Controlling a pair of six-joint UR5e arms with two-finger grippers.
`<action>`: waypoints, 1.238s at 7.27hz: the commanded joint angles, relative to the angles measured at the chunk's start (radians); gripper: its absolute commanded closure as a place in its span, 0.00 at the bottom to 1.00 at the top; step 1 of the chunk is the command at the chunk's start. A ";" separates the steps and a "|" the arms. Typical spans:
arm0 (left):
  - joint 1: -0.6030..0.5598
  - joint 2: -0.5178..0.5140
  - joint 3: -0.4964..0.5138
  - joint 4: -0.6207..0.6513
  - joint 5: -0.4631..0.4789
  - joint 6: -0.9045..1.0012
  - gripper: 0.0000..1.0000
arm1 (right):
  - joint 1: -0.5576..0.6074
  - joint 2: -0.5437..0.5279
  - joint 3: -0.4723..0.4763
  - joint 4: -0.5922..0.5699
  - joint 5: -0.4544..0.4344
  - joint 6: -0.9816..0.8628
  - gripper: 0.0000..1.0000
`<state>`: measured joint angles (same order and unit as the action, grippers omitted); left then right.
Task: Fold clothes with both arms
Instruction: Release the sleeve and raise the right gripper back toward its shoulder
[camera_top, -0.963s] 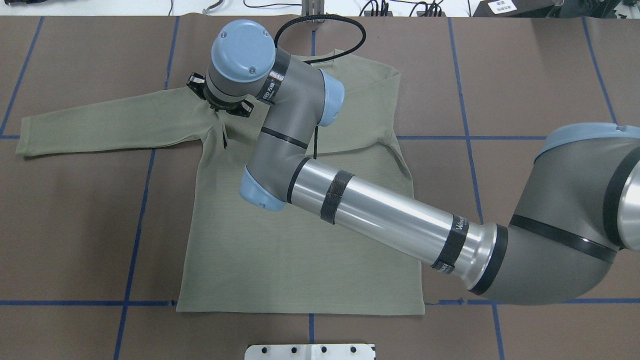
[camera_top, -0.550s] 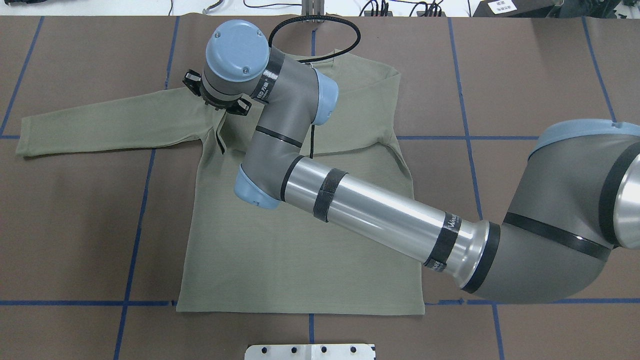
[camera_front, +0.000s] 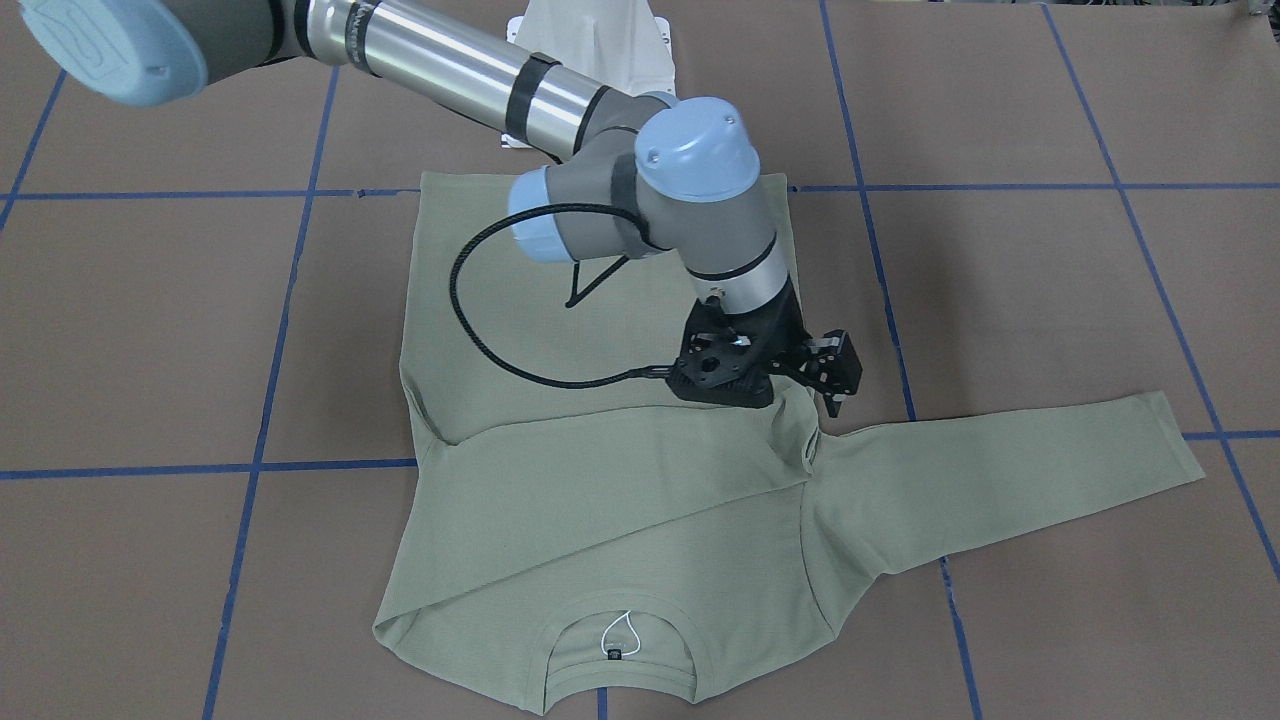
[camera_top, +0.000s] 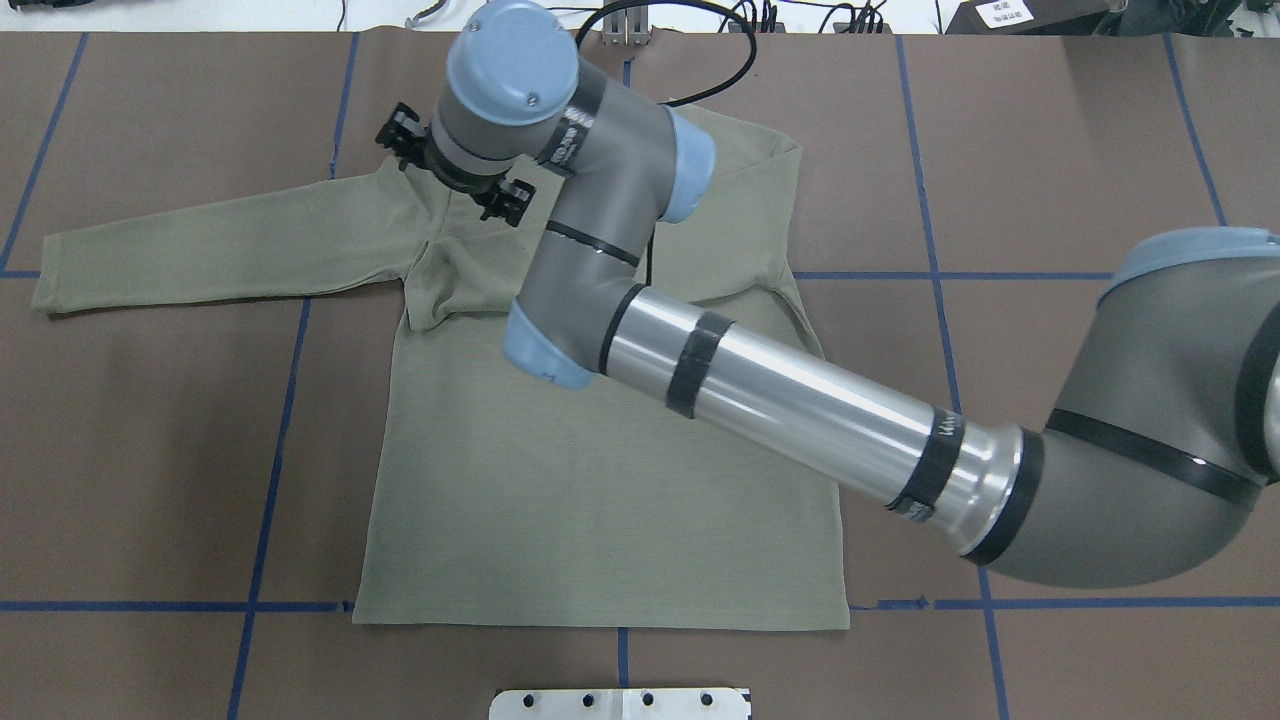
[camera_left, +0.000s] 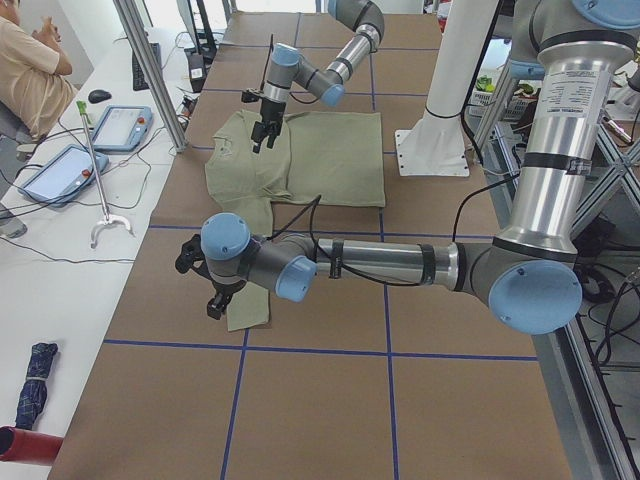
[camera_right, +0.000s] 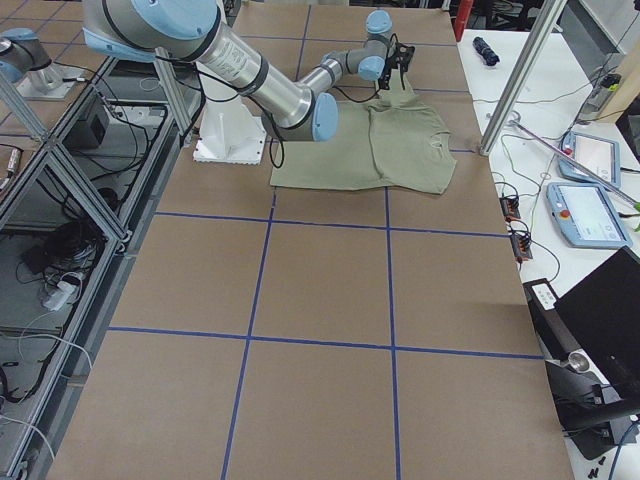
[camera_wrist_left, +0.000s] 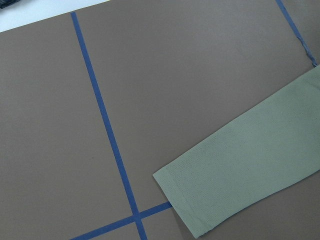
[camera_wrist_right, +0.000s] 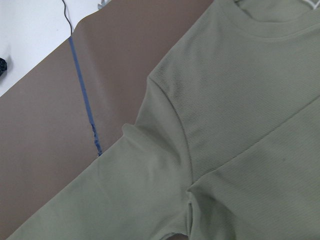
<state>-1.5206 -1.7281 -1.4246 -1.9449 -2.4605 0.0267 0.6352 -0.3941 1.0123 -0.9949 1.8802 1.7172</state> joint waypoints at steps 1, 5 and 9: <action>0.025 -0.086 0.169 -0.046 0.005 -0.002 0.00 | 0.140 -0.237 0.280 -0.118 0.167 -0.007 0.01; 0.224 -0.177 0.302 -0.083 0.068 -0.185 0.00 | 0.230 -0.512 0.540 -0.150 0.218 -0.111 0.01; 0.241 -0.189 0.452 -0.256 0.184 -0.249 0.10 | 0.222 -0.539 0.537 -0.145 0.211 -0.123 0.00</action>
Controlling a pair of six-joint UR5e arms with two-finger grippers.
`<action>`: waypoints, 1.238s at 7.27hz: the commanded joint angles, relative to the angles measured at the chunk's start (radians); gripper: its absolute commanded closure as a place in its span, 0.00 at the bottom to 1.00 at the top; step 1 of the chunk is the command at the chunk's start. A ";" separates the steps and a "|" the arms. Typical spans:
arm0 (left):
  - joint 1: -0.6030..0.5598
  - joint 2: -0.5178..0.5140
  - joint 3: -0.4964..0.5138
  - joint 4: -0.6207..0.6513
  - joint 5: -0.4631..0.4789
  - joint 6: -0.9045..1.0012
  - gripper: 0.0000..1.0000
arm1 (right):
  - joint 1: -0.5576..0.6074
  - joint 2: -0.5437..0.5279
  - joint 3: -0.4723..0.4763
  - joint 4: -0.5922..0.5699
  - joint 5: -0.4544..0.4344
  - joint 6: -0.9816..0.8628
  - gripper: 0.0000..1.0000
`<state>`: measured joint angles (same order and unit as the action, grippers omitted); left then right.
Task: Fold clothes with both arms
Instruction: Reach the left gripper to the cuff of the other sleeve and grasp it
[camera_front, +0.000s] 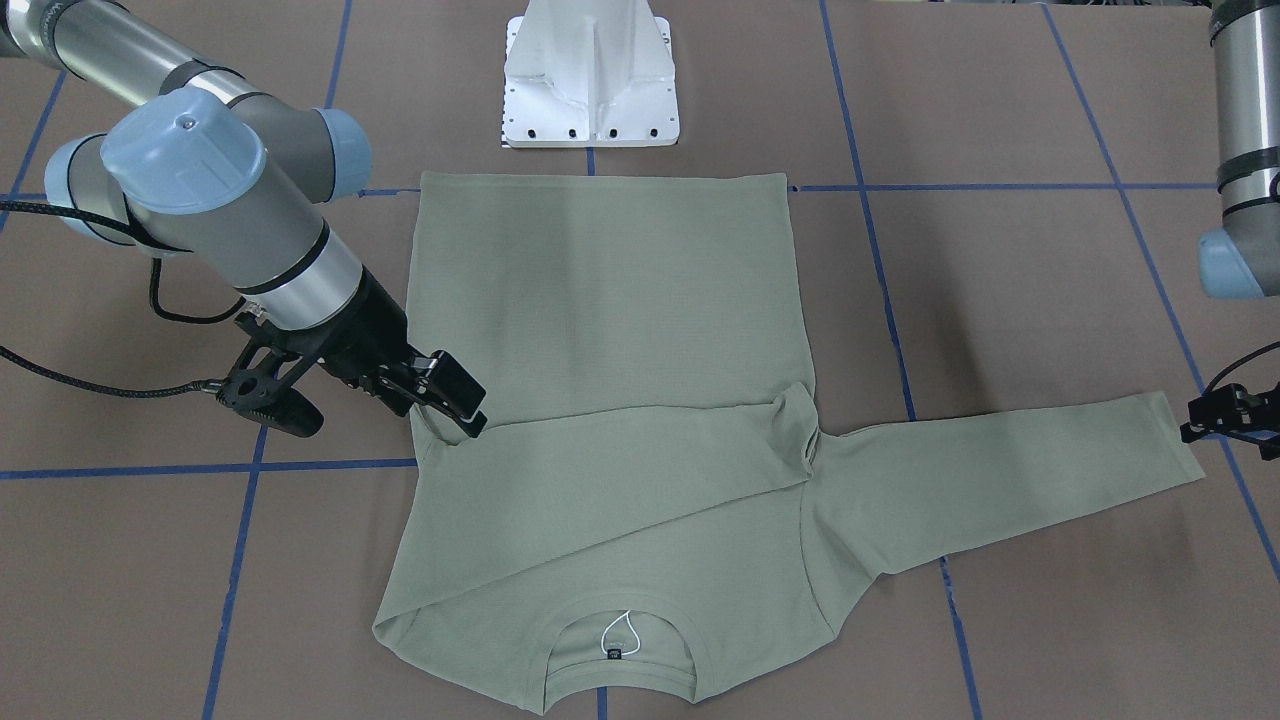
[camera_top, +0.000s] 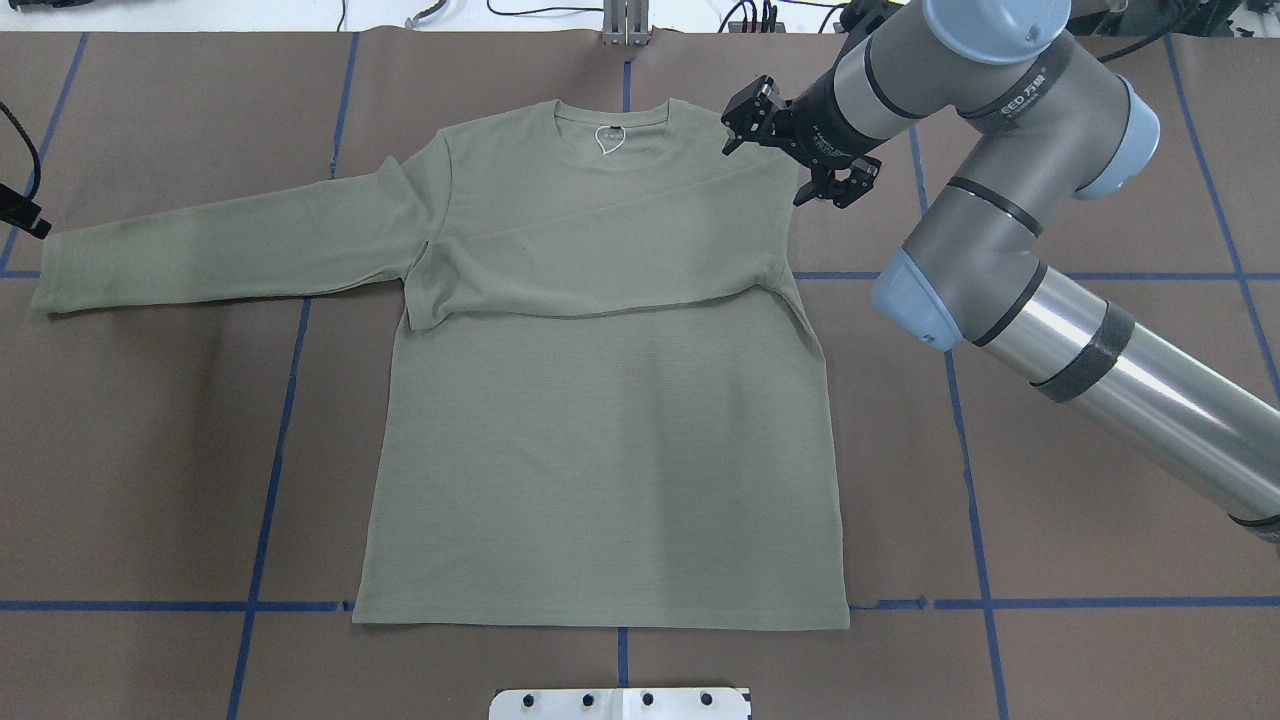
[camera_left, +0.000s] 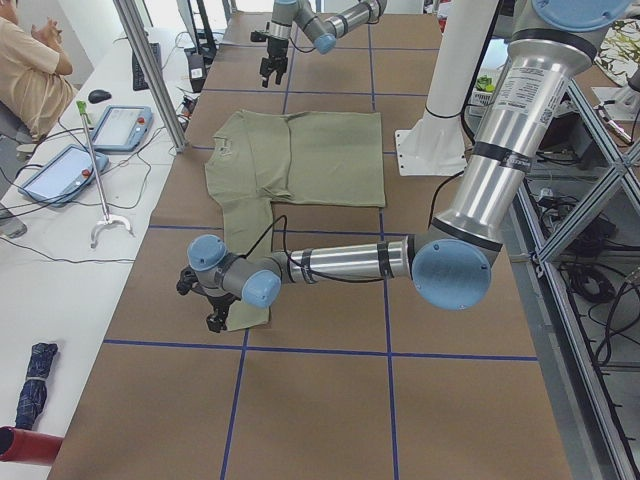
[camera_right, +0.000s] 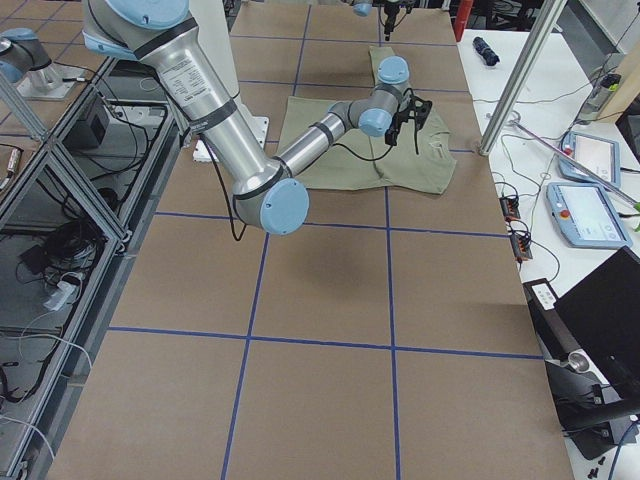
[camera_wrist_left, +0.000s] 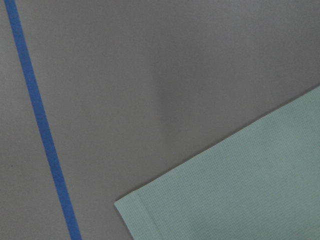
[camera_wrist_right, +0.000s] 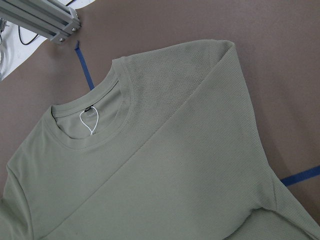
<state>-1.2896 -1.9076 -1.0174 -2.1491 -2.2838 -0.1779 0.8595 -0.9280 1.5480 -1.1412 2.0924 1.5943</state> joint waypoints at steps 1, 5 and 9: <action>0.056 -0.011 0.039 -0.058 0.004 -0.102 0.10 | -0.002 -0.005 0.001 0.001 -0.002 0.000 0.00; 0.062 -0.005 0.045 -0.058 0.001 -0.104 0.31 | 0.000 -0.006 0.003 0.001 0.000 0.000 0.00; 0.062 -0.001 0.052 -0.057 -0.005 -0.106 0.32 | 0.001 -0.005 0.009 0.000 0.001 0.000 0.00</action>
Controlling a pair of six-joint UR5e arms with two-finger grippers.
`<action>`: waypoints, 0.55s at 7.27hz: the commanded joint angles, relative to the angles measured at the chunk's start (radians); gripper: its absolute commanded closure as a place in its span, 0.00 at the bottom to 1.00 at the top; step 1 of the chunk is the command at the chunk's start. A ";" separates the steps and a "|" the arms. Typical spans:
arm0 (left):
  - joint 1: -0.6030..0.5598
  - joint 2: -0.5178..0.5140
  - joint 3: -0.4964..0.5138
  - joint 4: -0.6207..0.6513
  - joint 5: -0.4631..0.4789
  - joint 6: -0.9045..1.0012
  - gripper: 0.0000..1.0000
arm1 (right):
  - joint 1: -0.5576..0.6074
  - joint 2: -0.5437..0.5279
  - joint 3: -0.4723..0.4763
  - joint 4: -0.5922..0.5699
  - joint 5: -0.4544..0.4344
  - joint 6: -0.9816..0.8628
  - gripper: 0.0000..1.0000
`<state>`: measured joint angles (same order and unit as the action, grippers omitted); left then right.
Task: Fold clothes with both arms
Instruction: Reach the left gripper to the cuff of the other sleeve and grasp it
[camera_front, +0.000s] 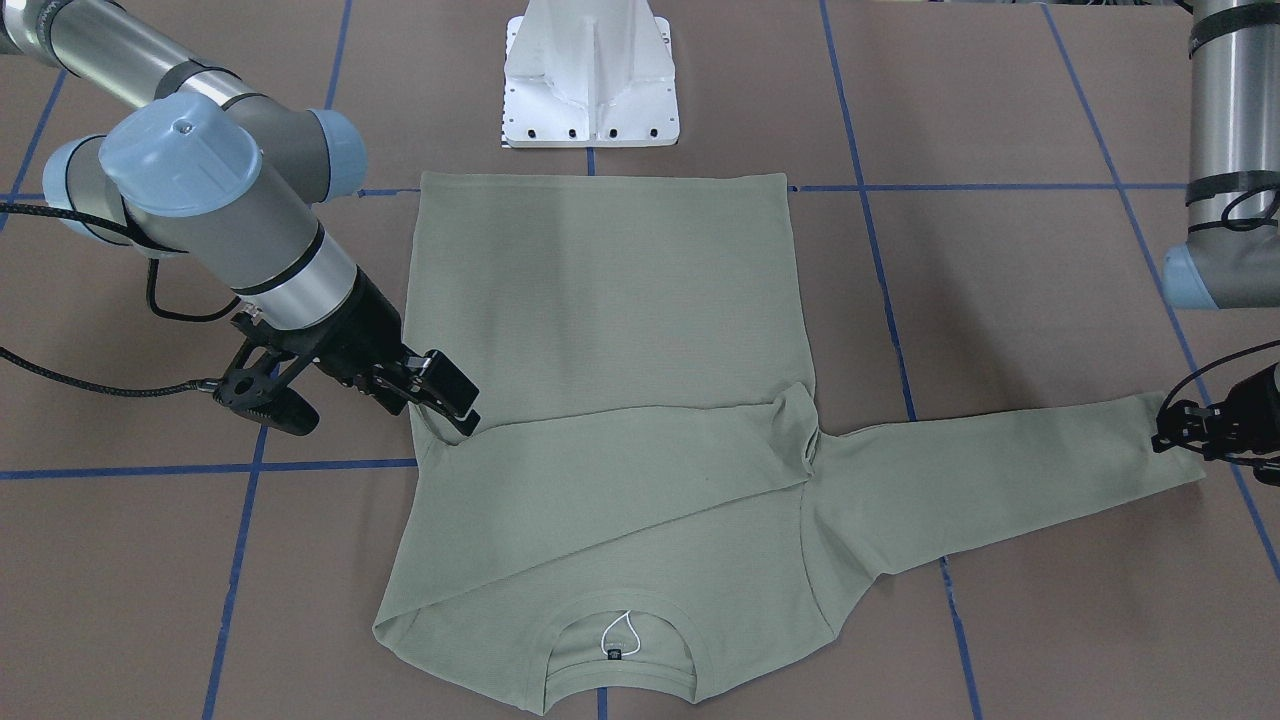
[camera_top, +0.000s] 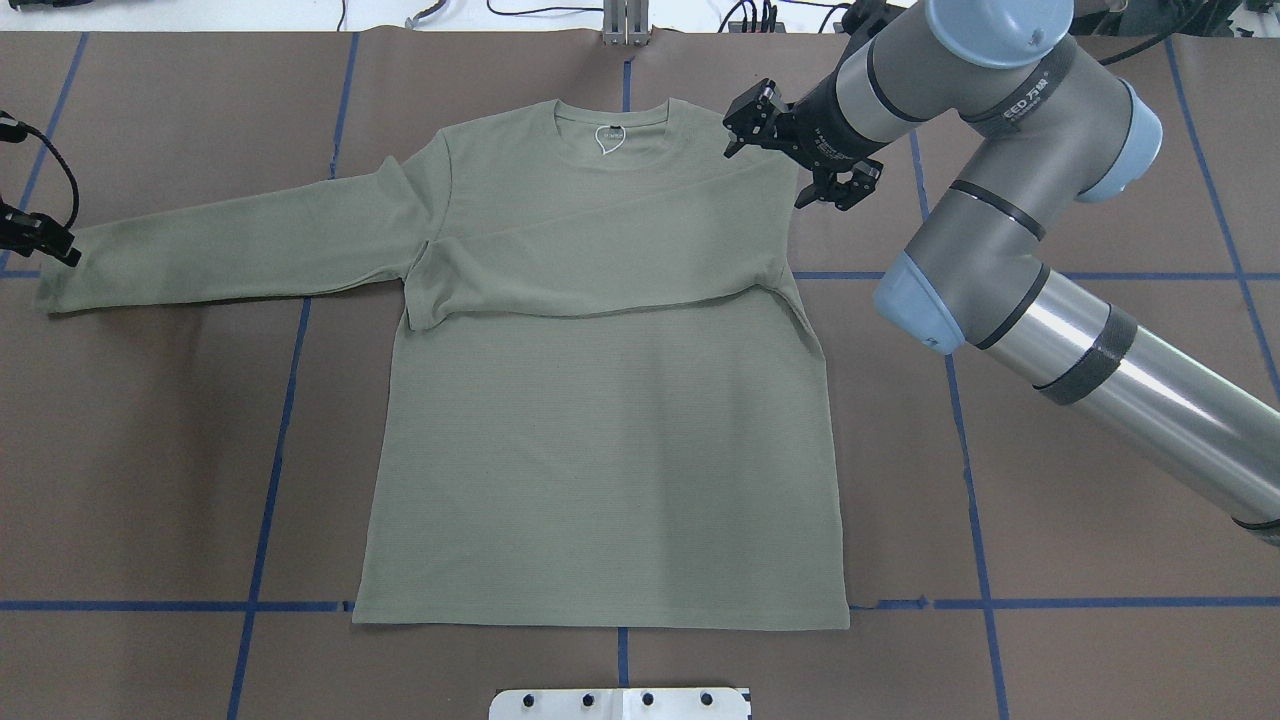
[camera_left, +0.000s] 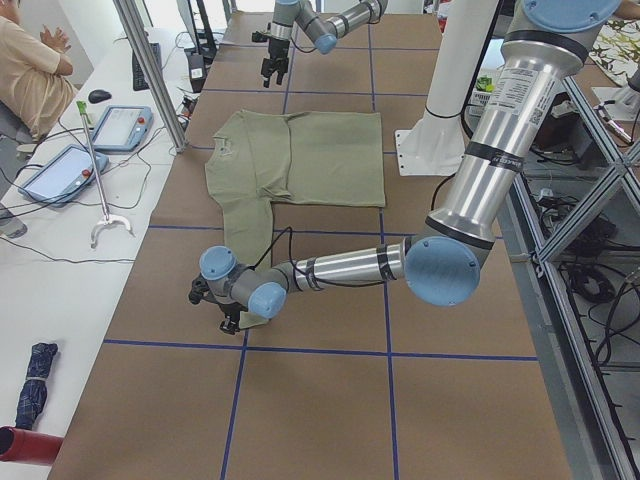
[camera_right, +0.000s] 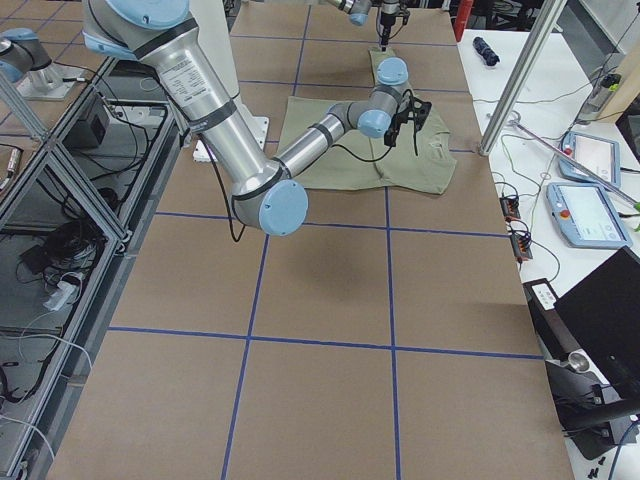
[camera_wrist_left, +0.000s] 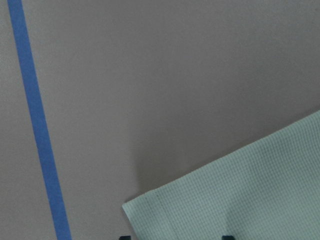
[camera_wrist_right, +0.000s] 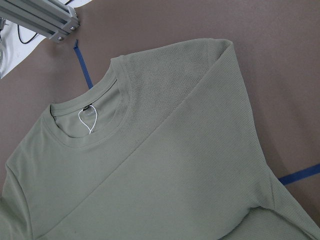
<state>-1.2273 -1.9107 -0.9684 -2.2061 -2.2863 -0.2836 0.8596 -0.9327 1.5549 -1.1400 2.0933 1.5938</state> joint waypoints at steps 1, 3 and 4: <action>-0.001 0.009 0.005 0.000 -0.031 -0.002 0.32 | 0.001 0.000 0.005 -0.001 0.001 0.003 0.00; 0.000 0.006 0.010 0.000 -0.068 -0.005 0.32 | 0.001 0.000 0.010 -0.001 0.002 0.005 0.00; 0.000 0.002 0.017 0.000 -0.068 -0.005 0.34 | 0.001 0.000 0.020 -0.003 0.004 0.006 0.00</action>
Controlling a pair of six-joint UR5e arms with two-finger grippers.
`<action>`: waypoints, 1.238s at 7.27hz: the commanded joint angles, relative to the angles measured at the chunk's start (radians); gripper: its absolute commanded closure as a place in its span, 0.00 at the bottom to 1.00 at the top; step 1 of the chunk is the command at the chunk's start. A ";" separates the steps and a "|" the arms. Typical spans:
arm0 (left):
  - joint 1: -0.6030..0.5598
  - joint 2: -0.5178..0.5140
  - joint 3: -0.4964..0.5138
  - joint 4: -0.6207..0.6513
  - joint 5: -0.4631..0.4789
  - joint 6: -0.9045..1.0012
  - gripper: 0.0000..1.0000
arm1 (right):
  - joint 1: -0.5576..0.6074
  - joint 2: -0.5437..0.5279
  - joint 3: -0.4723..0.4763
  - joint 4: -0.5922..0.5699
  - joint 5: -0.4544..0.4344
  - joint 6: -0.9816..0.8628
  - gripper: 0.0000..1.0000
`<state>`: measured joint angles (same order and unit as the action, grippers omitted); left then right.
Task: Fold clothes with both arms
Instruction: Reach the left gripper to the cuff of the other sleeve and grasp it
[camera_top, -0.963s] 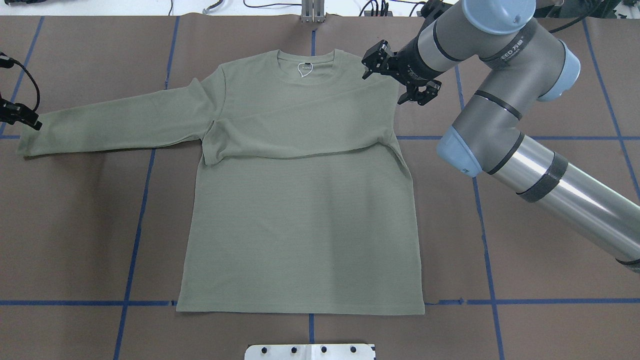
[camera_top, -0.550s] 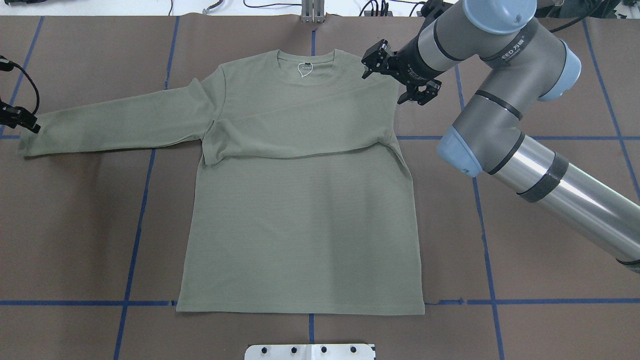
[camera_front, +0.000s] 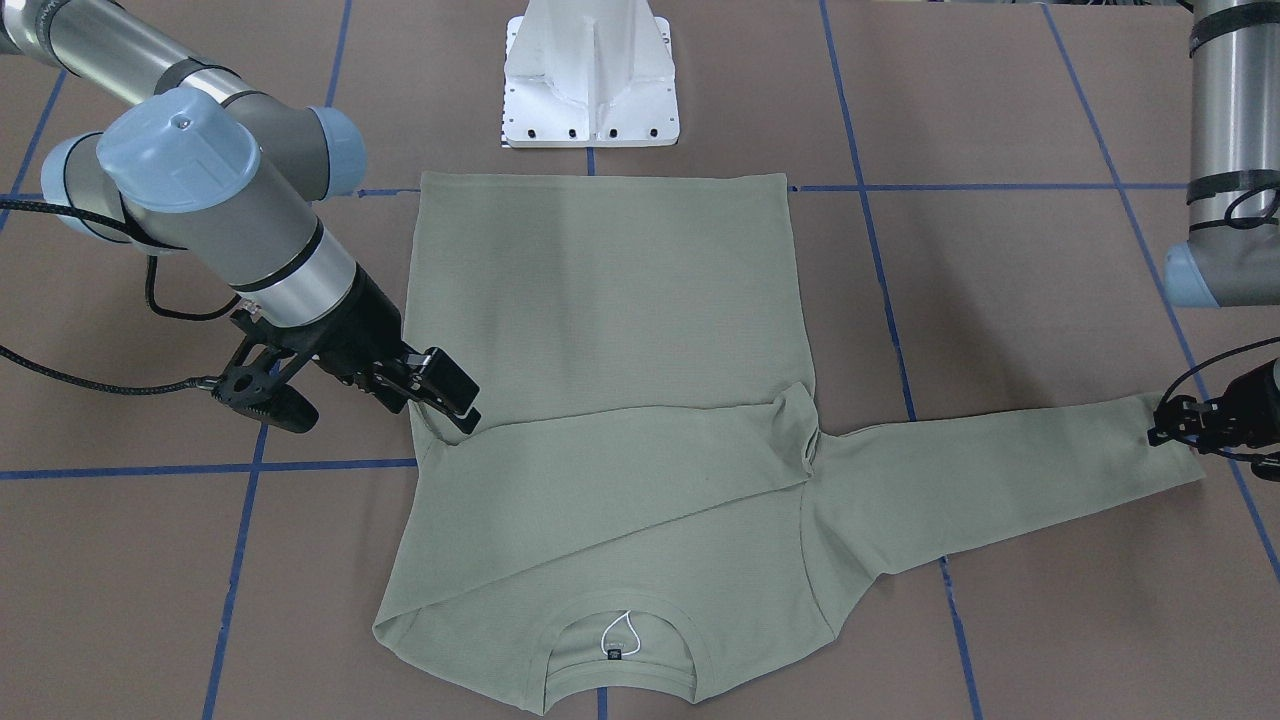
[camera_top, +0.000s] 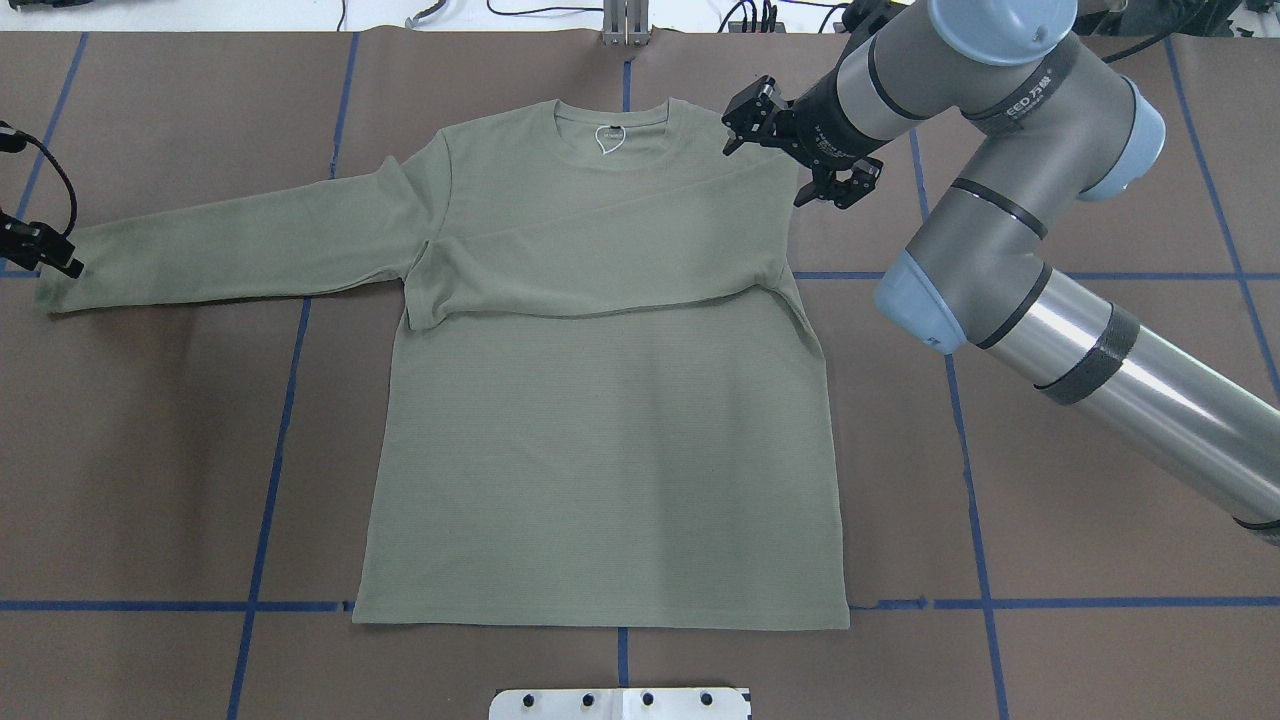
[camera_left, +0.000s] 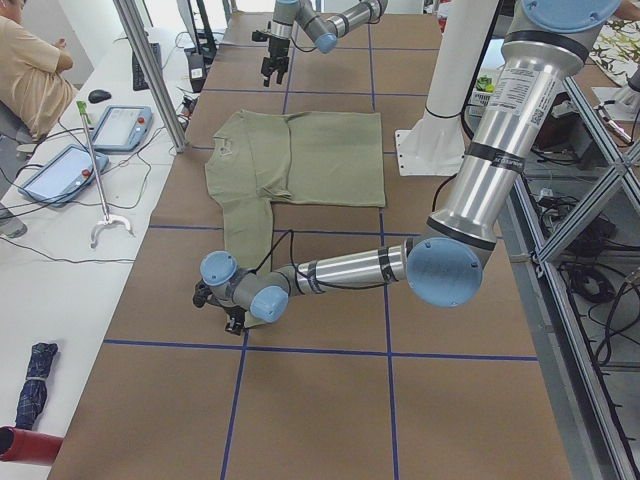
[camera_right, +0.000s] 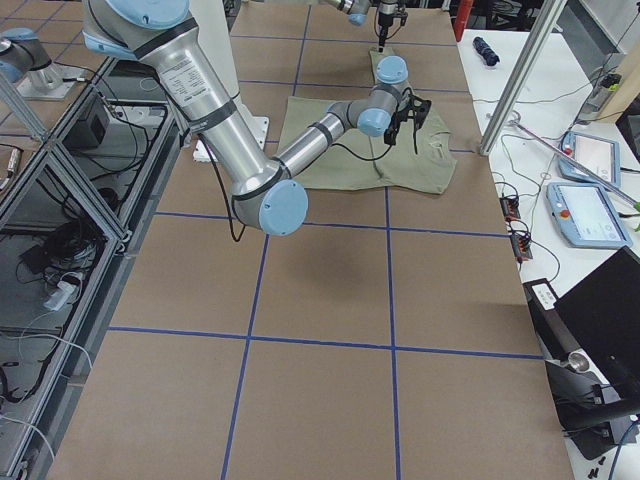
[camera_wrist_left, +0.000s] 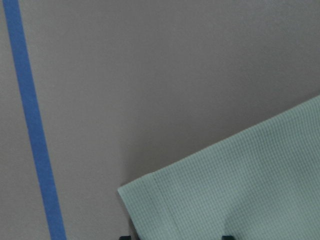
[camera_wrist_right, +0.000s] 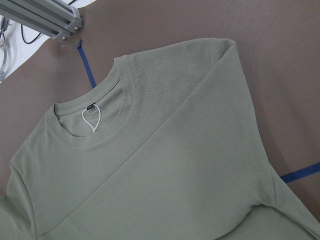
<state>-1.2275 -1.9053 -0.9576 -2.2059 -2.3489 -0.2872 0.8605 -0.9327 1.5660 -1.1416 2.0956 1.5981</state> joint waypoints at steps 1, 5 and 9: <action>0.000 -0.003 0.007 0.000 -0.006 -0.001 0.36 | 0.002 -0.002 0.011 -0.001 0.003 0.003 0.00; 0.000 0.003 0.008 0.000 -0.003 0.000 0.49 | 0.003 -0.002 0.020 -0.006 0.003 0.008 0.00; -0.003 -0.006 -0.032 0.006 -0.013 -0.006 1.00 | 0.003 -0.015 0.052 -0.009 0.003 0.010 0.00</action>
<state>-1.2281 -1.9080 -0.9628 -2.2041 -2.3547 -0.2921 0.8636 -0.9462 1.6119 -1.1508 2.0989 1.6071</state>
